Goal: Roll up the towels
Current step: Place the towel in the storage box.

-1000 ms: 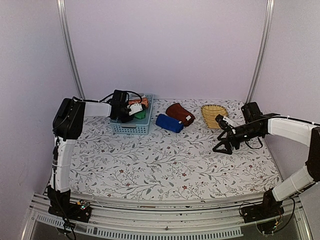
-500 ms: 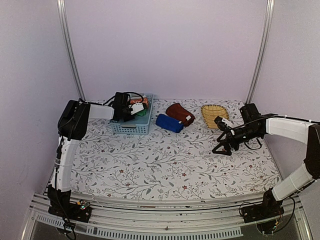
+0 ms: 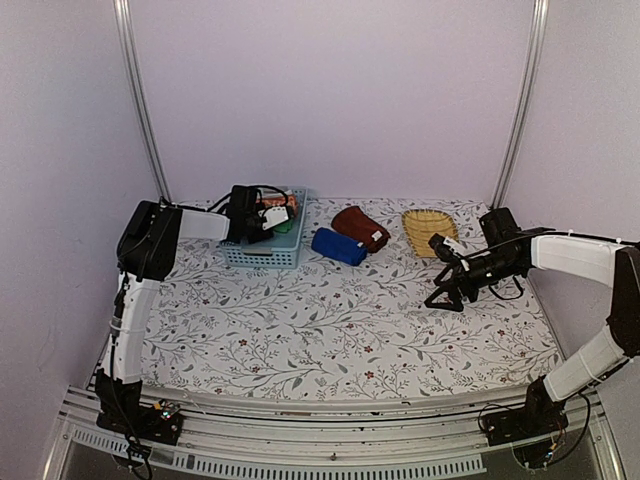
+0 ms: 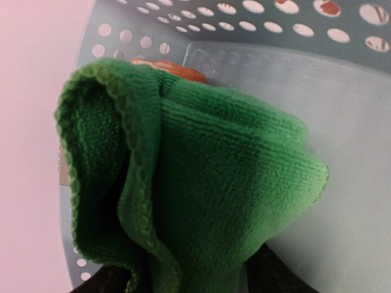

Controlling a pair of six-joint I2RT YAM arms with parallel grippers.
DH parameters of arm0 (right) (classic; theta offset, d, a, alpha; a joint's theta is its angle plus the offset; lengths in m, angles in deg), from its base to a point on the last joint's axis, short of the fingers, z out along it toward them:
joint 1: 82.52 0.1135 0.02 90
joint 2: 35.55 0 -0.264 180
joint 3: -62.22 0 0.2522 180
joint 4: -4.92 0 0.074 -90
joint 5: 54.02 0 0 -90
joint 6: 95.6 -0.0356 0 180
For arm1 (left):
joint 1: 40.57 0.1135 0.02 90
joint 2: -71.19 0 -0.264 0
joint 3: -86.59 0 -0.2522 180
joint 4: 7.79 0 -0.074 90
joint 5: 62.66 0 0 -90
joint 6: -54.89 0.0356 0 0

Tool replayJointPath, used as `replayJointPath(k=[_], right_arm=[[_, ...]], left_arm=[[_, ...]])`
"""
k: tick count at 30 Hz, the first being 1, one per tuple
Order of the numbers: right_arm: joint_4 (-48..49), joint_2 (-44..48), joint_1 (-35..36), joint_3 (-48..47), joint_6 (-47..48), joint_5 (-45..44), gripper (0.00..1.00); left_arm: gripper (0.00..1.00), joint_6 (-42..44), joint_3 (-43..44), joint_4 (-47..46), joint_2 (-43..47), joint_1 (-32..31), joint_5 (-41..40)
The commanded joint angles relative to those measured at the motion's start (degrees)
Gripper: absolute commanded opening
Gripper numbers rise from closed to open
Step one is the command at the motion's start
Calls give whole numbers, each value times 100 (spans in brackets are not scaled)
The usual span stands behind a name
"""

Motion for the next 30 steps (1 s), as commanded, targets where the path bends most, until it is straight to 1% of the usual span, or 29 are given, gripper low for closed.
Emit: replayJointPath(k=[1,11,21,30], right_arm=[[-85,-21,-39,10,63,60,99],[-159,-44,-42,-19,117,146,99],[-236,-47,-43,-25,156,191,99],[-320,10,-45,-73,227,183,99]], left_arm=[[61,109,-212,-58,57,-61,-37],[67,-5,-285,229,278,-92,86],[69,39,-392,296,434,-173,111],[70,52,-455,287,541,-232,-86]])
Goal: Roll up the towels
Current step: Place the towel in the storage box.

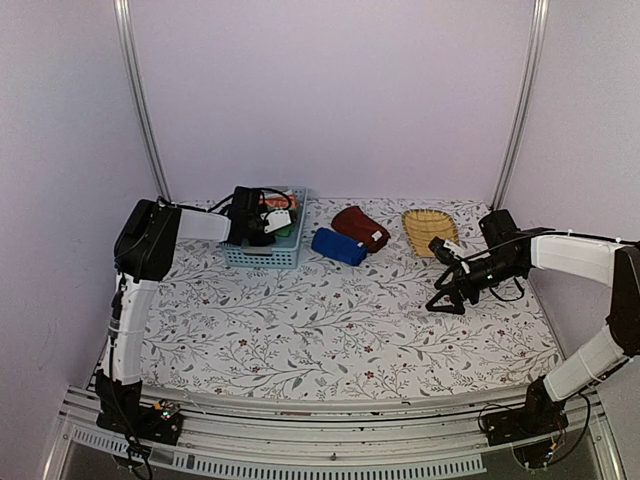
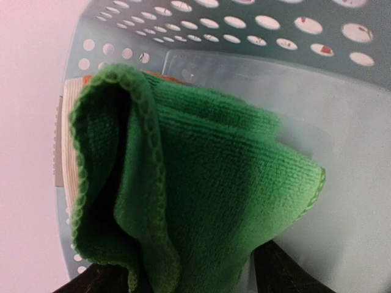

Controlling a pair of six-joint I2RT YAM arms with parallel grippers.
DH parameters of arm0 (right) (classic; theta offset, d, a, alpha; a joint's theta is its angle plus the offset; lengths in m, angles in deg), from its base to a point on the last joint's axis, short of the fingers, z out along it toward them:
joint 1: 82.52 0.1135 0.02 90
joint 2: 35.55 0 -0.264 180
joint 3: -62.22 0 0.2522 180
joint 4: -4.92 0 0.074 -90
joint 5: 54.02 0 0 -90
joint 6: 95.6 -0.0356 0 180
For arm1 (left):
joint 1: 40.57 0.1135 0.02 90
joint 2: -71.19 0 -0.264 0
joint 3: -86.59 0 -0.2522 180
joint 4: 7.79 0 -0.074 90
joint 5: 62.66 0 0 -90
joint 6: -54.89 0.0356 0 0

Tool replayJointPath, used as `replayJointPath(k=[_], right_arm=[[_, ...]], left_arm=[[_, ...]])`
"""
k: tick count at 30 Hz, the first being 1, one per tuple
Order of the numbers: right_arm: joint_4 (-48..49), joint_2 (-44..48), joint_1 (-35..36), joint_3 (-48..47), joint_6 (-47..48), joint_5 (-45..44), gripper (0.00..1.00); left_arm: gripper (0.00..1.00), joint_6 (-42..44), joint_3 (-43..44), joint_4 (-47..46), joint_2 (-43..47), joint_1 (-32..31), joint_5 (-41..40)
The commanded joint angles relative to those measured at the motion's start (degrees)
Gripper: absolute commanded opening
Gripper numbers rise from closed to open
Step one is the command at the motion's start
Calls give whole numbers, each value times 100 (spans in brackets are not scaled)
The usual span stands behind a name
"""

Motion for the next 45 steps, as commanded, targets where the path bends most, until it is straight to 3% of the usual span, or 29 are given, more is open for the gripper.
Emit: replayJointPath(k=[1,13,23,32,34,36,45], right_arm=[[-100,47,-32,-77,82,133,99],[-132,80,-30,-79,105,142,99],[-161,-114,-35,-103,123,58,99],[-229,-129,-36,-119,195,86,99],[-258,-144,-36,-132,227,119,99],[-269,-141,-35,-131,236,125,99],[-302,-116,-35,-141,285,124,99]], left_arm=[[70,6,-134,172,310,-87,-32],[71,11,-39,-151,95,-104,-158],[72,-27,698,-474,-507,-66,-170],[75,6,102,-491,-109,-99,-190],[80,11,-82,-534,35,-114,-176],[98,6,-247,-544,171,-130,-135],[98,58,-625,-516,705,-191,-137]])
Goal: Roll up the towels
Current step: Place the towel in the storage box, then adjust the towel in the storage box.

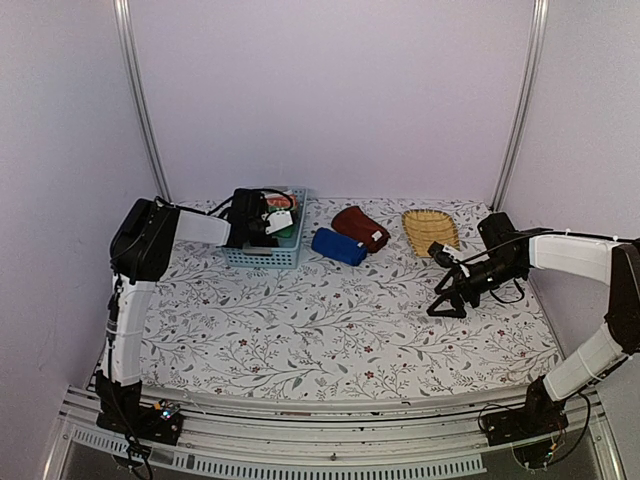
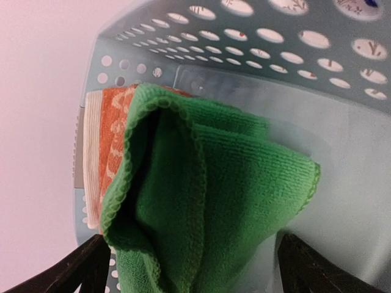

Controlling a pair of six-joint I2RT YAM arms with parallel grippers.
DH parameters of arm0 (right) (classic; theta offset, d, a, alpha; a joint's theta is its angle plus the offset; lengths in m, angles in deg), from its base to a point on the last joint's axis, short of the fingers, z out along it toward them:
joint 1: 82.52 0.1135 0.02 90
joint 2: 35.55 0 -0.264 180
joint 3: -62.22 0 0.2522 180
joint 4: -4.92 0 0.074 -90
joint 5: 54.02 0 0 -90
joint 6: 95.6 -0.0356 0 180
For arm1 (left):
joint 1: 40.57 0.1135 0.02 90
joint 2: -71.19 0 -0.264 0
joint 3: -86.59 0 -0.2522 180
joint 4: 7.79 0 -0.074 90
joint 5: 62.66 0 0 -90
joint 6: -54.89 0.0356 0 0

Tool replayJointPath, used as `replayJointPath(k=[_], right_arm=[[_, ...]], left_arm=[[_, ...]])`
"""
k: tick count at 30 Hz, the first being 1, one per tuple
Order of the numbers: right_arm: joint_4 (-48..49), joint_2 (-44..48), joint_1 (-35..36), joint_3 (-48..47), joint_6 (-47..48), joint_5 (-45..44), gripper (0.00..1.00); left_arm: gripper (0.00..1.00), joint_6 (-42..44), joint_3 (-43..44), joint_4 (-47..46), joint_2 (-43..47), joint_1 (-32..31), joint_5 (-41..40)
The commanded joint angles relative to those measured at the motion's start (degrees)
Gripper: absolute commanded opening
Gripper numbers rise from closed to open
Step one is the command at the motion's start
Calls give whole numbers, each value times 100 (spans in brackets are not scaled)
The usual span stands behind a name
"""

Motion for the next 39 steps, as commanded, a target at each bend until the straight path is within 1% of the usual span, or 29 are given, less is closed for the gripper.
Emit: replayJointPath(k=[1,6,10,13,15,19,20,21,22,23,24,25,26,29,32,35,39], right_arm=[[-61,-23,-32,-136,83,131,99],[-107,-59,-36,-153,108,171,99],[-116,-63,-37,-155,115,171,99],[-124,-71,-32,-160,124,169,99],[-130,-72,-28,-168,128,171,99],[-122,-56,-36,-167,128,162,99],[-126,-68,-36,-166,128,154,99],[-125,-69,-36,-166,128,149,99],[-123,-72,-37,-167,128,145,99],[-128,-84,-33,-173,128,132,99],[-127,-82,-35,-171,128,123,99],[-127,-89,-36,-174,128,119,99],[-118,-102,-36,-184,128,118,99],[-134,-160,-35,-192,145,150,99],[-168,-265,-38,-235,170,166,99],[-187,-324,-34,-243,189,175,99],[-181,-336,-34,-236,190,154,99]], left_arm=[[98,38,-183,158,531,-79,53],[98,-128,-199,715,900,-75,217],[98,-352,-291,740,1211,-16,339],[98,-632,-191,773,1298,2,369],[99,-1024,-40,838,1317,23,344],[99,-2318,-35,654,1461,41,283],[98,-2716,13,796,1471,34,330],[96,-2918,76,941,1456,29,357],[85,-3406,300,1220,1408,27,438],[68,-3836,495,1681,1331,31,516],[45,-4163,689,2075,1238,33,663],[8,-4516,894,2412,1130,30,737],[0,-4940,1081,2695,1003,20,652],[0,-5613,1631,3586,501,59,1057],[0,-5925,2258,4279,-44,65,1298],[0,-6074,2641,4548,-406,70,1356],[0,-6152,2796,4509,-644,70,1287]])
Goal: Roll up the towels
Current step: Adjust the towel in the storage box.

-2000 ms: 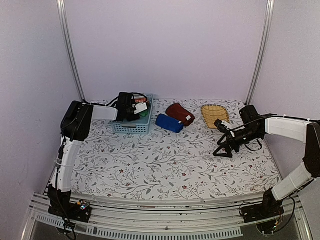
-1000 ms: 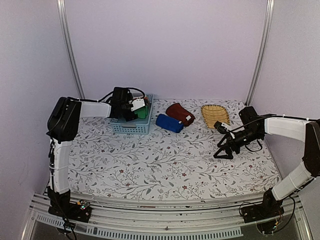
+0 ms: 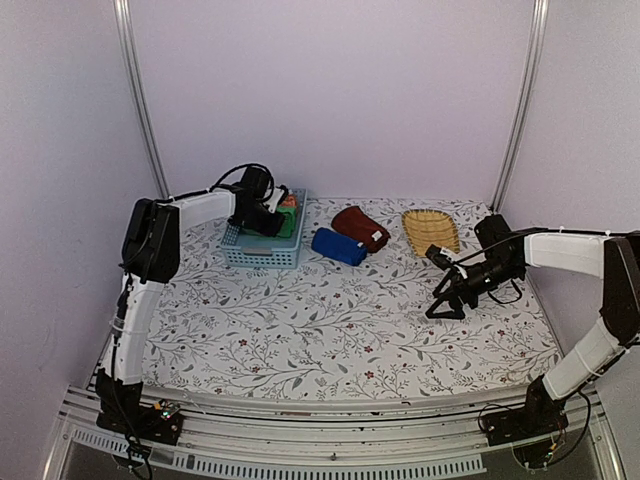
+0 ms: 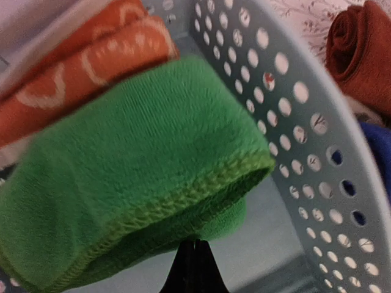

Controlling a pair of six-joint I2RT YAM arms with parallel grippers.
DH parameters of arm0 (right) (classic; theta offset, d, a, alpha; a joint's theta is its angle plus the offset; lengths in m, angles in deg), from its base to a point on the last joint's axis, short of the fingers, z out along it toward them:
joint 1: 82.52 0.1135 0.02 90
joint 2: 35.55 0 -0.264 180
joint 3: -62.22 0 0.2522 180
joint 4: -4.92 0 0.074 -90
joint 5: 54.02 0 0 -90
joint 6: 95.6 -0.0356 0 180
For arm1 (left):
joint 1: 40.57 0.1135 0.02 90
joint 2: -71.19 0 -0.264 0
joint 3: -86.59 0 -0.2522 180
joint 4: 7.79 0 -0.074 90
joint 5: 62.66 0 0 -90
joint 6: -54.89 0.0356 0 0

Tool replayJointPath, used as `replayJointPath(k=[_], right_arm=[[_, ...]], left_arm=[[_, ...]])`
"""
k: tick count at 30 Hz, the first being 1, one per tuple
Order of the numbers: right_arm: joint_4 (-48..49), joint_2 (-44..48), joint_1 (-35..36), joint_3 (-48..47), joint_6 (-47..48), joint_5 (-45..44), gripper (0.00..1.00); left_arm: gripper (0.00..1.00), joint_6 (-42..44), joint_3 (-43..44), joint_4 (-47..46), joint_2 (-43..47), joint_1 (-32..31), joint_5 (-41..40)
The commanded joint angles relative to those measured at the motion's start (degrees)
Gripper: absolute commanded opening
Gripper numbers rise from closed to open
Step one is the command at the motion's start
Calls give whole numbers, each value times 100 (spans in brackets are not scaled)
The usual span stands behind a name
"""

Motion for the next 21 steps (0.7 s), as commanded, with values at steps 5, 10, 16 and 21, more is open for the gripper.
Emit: replayJointPath(k=[5,10,16,21], right_arm=[[-74,-128,-33,-164,91,38,99],[-83,-209,-27,-165,91,29,99],[-90,-245,-33,-178,83,27,99],[-98,-202,-28,-182,83,41,99]], left_arm=[[0,-404,733,585,-706,54,-114],[0,-370,1361,581,-1237,113,-614],[0,-93,1399,99,-1298,143,-605],[0,168,1190,11,-1096,113,-189]])
